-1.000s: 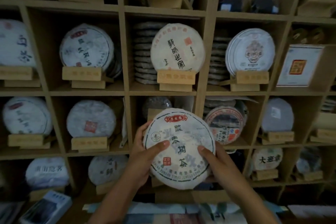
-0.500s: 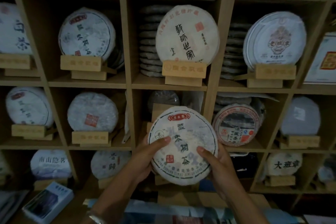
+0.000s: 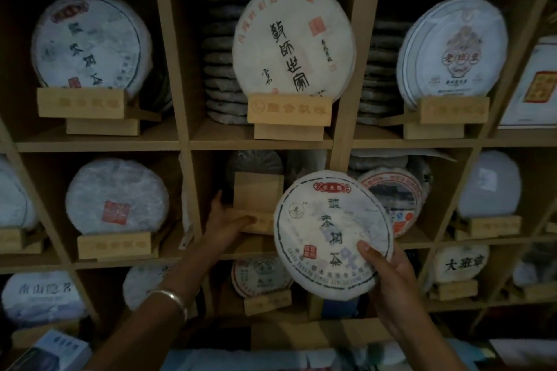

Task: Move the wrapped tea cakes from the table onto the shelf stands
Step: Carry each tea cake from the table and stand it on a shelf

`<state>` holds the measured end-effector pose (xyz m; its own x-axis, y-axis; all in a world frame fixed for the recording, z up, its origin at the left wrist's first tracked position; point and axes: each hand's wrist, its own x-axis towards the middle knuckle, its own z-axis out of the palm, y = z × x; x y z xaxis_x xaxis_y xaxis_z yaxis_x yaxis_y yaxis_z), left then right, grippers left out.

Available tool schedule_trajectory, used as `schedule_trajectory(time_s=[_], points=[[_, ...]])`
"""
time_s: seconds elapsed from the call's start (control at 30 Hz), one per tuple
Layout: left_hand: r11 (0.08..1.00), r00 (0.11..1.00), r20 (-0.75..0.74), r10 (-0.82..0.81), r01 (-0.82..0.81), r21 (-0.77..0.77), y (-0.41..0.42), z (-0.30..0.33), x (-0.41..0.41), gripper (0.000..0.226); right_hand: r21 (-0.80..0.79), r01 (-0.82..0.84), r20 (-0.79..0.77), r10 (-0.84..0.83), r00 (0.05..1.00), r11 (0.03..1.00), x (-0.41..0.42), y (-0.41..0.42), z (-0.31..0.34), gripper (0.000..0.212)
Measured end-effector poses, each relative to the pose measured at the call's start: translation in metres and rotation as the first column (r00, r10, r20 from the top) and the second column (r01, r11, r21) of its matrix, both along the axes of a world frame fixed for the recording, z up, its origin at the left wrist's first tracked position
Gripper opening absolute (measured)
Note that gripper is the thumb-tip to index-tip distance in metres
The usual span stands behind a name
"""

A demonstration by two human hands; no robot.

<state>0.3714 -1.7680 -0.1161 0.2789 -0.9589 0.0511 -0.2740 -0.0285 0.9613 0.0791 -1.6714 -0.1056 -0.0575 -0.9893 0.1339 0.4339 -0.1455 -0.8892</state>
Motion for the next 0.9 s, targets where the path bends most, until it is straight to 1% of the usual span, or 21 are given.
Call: schedule_trajectory(time_s=[0.03, 0.1, 0.17, 0.2, 0.23, 0.4, 0.5, 0.53, 0.6, 0.63, 0.7, 0.8, 0.9], points=[[1.0, 0.999, -0.037, 0.01, -0.009, 0.014, -0.01, -0.006, 0.002, 0.109, -0.005, 0.011, -0.004, -0.011, 1.0, 1.0, -0.002, 0.002, 0.0, 0.059], [0.998, 0.993, -0.113, 0.012, -0.006, 0.059, -0.027, -0.018, 0.009, 0.106, -0.021, 0.029, -0.012, -0.029, 0.999, 0.999, -0.007, 0.006, 0.001, 0.053], [0.995, 0.967, -0.256, 0.006, 0.018, 0.095, -0.042, -0.032, 0.015, 0.103, -0.033, 0.041, -0.021, -0.042, 0.999, 0.999, -0.012, 0.012, 0.002, 0.046], [0.993, 0.953, -0.304, 0.007, 0.029, 0.112, -0.046, -0.037, 0.017, 0.102, -0.036, 0.044, -0.022, -0.045, 0.999, 0.998, -0.014, 0.015, 0.003, 0.044], [0.992, 0.949, -0.314, 0.006, 0.033, 0.121, -0.05, -0.043, 0.019, 0.101, -0.04, 0.048, -0.019, -0.049, 0.999, 0.998, -0.016, 0.018, 0.003, 0.043], [0.993, 0.988, -0.151, -0.033, 0.049, 0.105, -0.06, -0.058, 0.03, 0.087, -0.038, 0.09, 0.021, -0.09, 0.996, 0.995, -0.026, 0.025, -0.004, 0.049], [0.989, 0.993, -0.1, -0.067, 0.079, 0.126, -0.057, -0.058, 0.028, 0.082, -0.031, 0.109, 0.028, -0.109, 0.994, 0.994, -0.028, 0.028, -0.008, 0.05], [0.985, 0.992, -0.082, -0.09, 0.101, 0.137, -0.053, -0.056, 0.025, 0.082, -0.032, 0.112, 0.029, -0.111, 0.993, 0.993, -0.028, 0.029, -0.008, 0.05], [0.983, 0.99, -0.055, -0.132, 0.138, 0.122, -0.041, -0.051, 0.018, 0.093, -0.033, 0.11, 0.03, -0.109, 0.994, 0.993, -0.027, 0.031, -0.008, 0.048], [0.984, 0.988, -0.054, -0.143, 0.148, 0.098, -0.035, -0.05, 0.015, 0.097, -0.032, 0.108, 0.031, -0.107, 0.994, 0.994, -0.027, 0.032, -0.008, 0.047], [0.987, 0.986, -0.077, -0.151, 0.155, 0.053, -0.026, -0.048, 0.011, 0.095, -0.035, 0.104, 0.031, -0.103, 0.994, 0.994, -0.027, 0.034, -0.006, 0.047], [0.983, 0.976, -0.127, -0.177, 0.181, 0.025, -0.008, -0.044, 0.009, 0.087, -0.05, 0.102, 0.021, -0.101, 0.995, 0.994, -0.026, 0.037, -0.002, 0.049], [0.977, 0.966, -0.166, -0.2, 0.209, 0.035, 0.011, -0.035, 0.012, 0.073, -0.065, 0.1, 0.031, -0.098, 0.995, 0.993, -0.025, 0.04, 0.005, 0.051]])
